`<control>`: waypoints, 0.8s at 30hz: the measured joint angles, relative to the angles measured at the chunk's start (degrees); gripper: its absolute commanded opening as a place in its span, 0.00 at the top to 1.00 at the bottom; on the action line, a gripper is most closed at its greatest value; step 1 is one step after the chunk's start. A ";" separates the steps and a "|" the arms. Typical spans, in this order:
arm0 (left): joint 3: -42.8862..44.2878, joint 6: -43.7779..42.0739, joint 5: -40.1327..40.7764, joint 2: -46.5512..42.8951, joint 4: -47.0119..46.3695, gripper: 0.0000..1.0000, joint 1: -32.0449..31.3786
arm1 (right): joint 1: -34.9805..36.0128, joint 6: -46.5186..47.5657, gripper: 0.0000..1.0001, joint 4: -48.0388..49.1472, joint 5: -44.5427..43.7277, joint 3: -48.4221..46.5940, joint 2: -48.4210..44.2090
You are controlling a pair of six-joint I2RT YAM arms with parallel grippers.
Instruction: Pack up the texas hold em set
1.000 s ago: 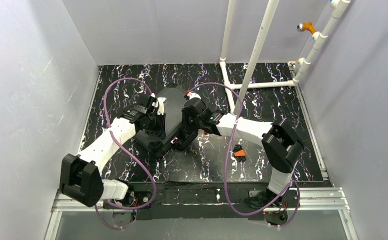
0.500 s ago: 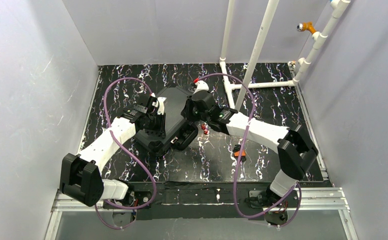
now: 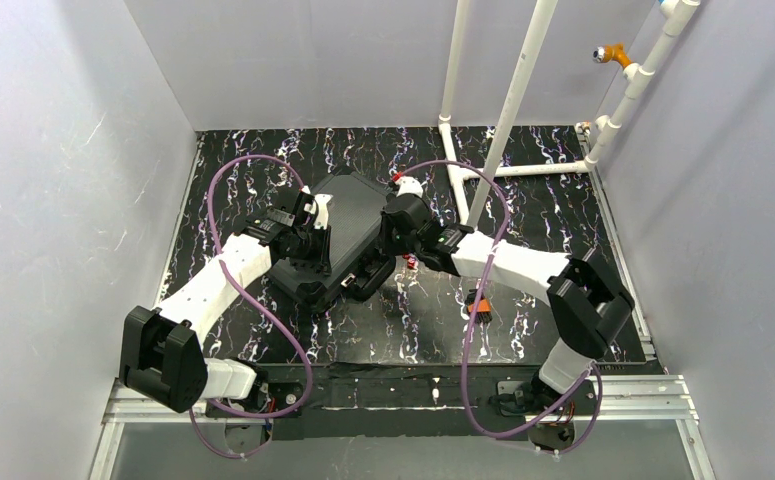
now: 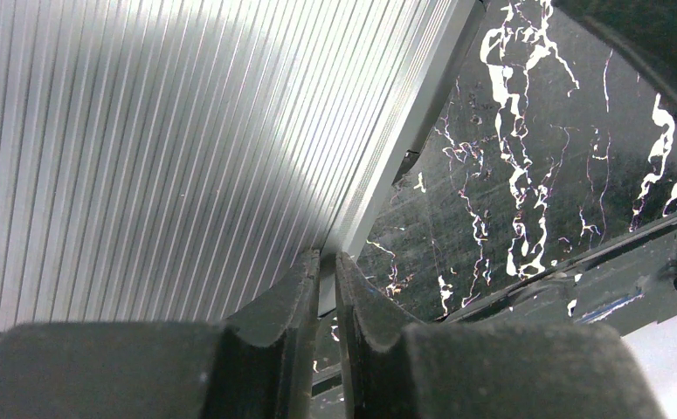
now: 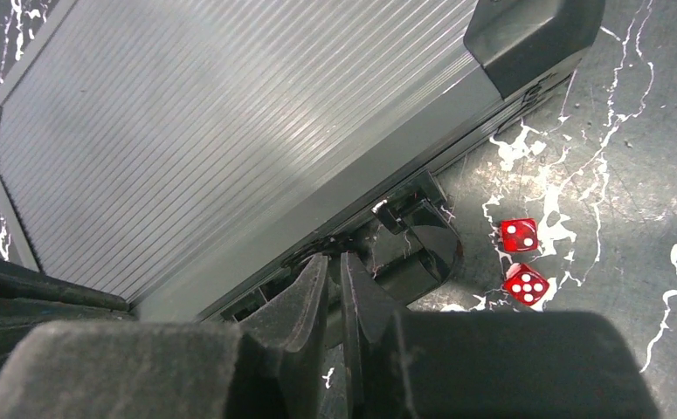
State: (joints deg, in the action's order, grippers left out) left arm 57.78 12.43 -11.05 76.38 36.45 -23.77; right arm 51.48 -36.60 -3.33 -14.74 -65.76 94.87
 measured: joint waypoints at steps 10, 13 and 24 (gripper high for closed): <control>0.04 0.00 0.00 0.04 0.02 0.88 0.00 | 0.00 -1.92 0.94 0.52 3.43 0.00 6.40; 0.04 0.00 0.00 0.04 0.02 0.88 0.00 | 0.00 -2.62 0.96 0.50 4.46 0.00 7.63; 0.04 0.00 -0.02 0.07 0.04 0.88 0.00 | 0.00 -4.31 0.99 0.87 7.10 0.00 8.00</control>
State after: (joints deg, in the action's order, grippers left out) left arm 57.82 12.43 -11.07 76.44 36.49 -23.77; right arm 51.48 -40.91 -2.46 -7.64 -65.76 102.87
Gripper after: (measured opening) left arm 0.119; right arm 0.046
